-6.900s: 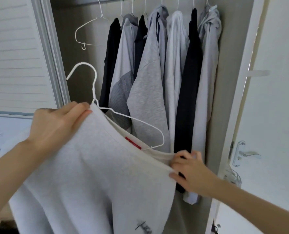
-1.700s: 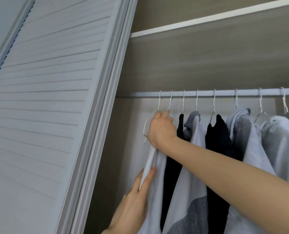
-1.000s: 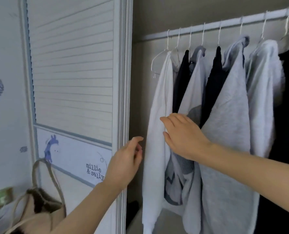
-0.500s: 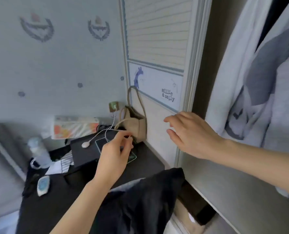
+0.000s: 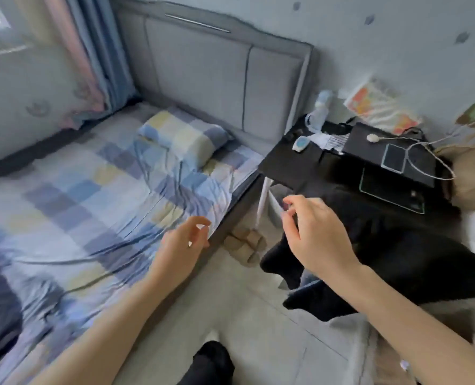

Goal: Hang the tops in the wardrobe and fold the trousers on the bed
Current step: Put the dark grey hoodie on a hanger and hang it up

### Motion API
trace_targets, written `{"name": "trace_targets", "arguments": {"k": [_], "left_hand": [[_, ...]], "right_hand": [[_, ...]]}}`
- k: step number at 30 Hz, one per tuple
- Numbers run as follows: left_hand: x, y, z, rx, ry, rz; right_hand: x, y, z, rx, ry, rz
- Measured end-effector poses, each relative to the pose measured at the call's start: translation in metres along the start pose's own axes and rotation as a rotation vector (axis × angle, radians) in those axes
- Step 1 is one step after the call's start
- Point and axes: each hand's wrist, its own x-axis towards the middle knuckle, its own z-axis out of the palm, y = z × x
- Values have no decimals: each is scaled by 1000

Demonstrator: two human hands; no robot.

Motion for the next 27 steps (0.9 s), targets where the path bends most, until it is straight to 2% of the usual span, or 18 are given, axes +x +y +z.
{"name": "trace_targets", "arguments": {"k": [7, 15, 16, 18, 20, 23, 27], "left_hand": [[-130, -127, -105, 27, 257, -379], [-259, -246, -213, -74, 429, -717], [-267, -255, -222, -80, 434, -742], [-303, -309, -263, -110, 457, -842], [-312, -321, -268, -125, 431, -874], [-338, -384, -312, -171, 402, -974], [-336, -443, -348, -214, 374, -1057]], "right_hand": [[0, -154, 105, 170, -217, -235], [-20, -343, 215, 271, -469, -458], [-23, -358, 221, 280, -501, -459], [-35, -429, 262, 286, -572, -491], [-41, -441, 271, 252, -624, -496], [-51, -509, 325, 216, -725, -529], [-42, -561, 371, 177, -839, -502]]}}
